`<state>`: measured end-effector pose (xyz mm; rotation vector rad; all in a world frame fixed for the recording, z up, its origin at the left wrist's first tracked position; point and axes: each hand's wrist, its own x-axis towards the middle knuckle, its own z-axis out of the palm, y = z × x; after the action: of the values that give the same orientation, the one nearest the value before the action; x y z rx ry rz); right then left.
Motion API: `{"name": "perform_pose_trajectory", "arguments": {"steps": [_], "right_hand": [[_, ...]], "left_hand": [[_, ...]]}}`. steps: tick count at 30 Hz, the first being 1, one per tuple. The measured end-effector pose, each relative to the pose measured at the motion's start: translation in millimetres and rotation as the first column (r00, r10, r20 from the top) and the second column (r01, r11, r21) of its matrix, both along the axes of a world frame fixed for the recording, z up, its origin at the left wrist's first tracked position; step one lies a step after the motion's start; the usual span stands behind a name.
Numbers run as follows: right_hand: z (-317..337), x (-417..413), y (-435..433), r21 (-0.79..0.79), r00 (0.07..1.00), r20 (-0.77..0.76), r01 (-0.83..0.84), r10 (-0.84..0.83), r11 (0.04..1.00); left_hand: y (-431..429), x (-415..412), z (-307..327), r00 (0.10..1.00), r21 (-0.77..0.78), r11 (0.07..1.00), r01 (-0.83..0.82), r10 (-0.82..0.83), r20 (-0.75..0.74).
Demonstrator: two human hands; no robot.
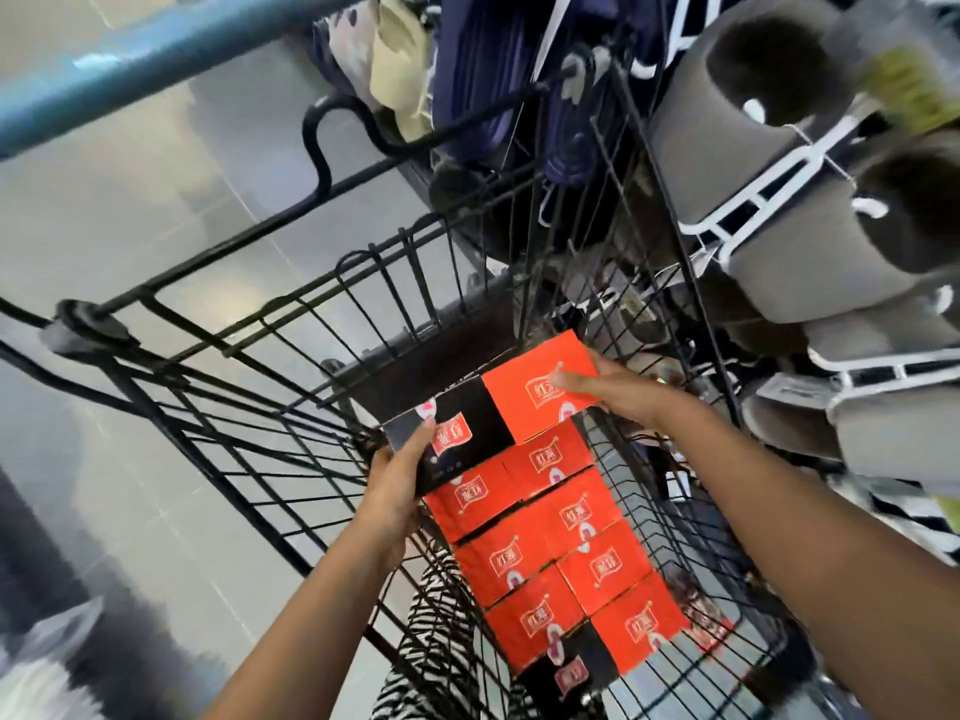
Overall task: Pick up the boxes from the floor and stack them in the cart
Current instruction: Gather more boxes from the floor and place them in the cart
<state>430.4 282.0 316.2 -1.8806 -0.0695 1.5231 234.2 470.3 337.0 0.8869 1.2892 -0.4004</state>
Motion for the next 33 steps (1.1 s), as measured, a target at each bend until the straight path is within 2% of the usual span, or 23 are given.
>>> {"name": "perform_pose_trajectory", "arguments": {"steps": [3,8,12,16,18,20,22,24,26,29,33], "right_hand": [[2,-6,2,-0.018,0.996,0.087,0.034,-0.033,0.999],[11,-13,5,-0.047,0.991,0.094,0.096,-0.091,0.994],[18,-22,10,-0.074,0.977,0.165,0.146,-0.133,0.986],[21,-41,14,-0.156,0.903,0.362,0.302,-0.230,0.941],[28,-56,13,-0.213,0.836,0.490,0.389,-0.247,0.896],[37,-77,3,-0.236,0.779,0.573,0.456,-0.256,0.858],[48,-101,-15,-0.248,0.752,0.613,0.473,-0.241,0.845],[56,-129,-39,-0.278,0.768,0.603,0.456,-0.216,0.846],[68,-159,-67,-0.322,0.800,0.581,0.393,-0.148,0.861],[88,-209,-118,-0.359,0.819,0.556,0.387,-0.138,0.850],[114,-286,-189,-0.364,0.838,0.486,0.451,-0.246,0.815]], "left_hand": [[-7,0,4,0.999,0.039,0.999,0.022,-0.021,-0.037],[-2,1,17,0.993,0.036,0.995,0.098,-0.095,-0.070],[2,2,20,0.982,0.042,0.985,0.167,-0.163,-0.099],[0,4,12,0.988,0.098,0.989,0.111,-0.100,-0.119],[-2,6,14,0.991,0.192,0.977,0.088,-0.066,-0.117],[-8,6,20,0.989,0.321,0.937,0.134,-0.106,-0.105],[-17,5,34,0.958,0.509,0.812,0.287,-0.257,-0.129],[-33,2,53,0.872,0.675,0.585,0.449,-0.452,-0.188],[-54,-1,71,0.765,0.753,0.409,0.516,-0.615,-0.190],[-101,-11,95,0.541,0.795,0.180,0.579,-0.815,-0.209],[-182,-37,136,0.202,0.801,-0.131,0.584,-0.932,-0.300]]}}
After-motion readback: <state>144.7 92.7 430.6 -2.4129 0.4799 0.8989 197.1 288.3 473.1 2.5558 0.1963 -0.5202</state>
